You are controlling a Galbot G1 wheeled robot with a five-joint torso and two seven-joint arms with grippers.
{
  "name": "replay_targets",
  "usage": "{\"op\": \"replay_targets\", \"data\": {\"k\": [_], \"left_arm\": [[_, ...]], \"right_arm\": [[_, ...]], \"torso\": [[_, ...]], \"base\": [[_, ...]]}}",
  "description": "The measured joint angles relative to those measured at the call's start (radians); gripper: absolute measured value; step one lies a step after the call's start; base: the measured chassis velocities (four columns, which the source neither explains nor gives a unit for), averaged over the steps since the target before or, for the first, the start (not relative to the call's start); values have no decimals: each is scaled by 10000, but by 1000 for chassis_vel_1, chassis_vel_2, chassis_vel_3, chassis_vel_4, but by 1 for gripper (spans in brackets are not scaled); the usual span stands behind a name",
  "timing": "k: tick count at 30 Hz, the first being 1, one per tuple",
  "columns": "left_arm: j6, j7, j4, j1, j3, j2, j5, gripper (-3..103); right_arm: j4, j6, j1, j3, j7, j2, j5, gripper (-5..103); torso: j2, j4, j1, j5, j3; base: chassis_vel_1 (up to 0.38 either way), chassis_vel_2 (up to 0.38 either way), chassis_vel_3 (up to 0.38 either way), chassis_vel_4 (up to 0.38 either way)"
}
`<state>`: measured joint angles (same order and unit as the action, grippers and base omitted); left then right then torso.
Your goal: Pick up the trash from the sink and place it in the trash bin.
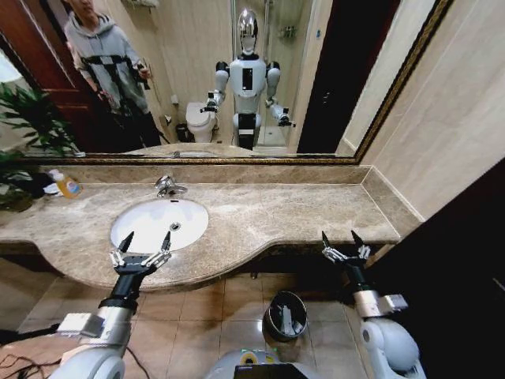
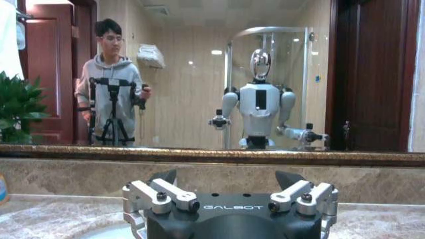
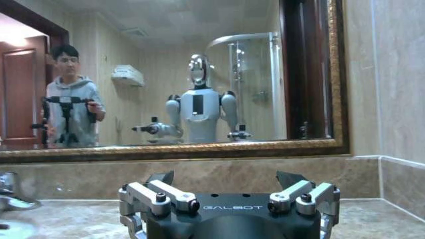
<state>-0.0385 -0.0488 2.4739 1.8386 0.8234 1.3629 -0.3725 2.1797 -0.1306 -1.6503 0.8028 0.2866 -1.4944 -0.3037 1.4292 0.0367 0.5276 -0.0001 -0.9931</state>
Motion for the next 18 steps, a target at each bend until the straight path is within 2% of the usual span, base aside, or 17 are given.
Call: {"op": "replay_targets", "data": {"k": [8, 14, 18], "left_arm": [[0, 0, 0, 0, 0, 0, 0, 100], [0, 0, 0, 0, 0, 0, 0, 100], [0, 0, 0, 0, 0, 0, 0, 100]], "right_arm": [[355, 297, 125, -682, -156, -94, 246, 100], [296, 284, 138, -731, -259, -132, 475, 100], [297, 283, 123, -691, -627, -275, 557, 100]], "torso": [[0, 1, 0, 0, 0], [0, 1, 0, 1, 0], [0, 1, 0, 1, 0]], "base": [[0, 0, 0, 0], [0, 0, 0, 0], [0, 0, 0, 0]]}}
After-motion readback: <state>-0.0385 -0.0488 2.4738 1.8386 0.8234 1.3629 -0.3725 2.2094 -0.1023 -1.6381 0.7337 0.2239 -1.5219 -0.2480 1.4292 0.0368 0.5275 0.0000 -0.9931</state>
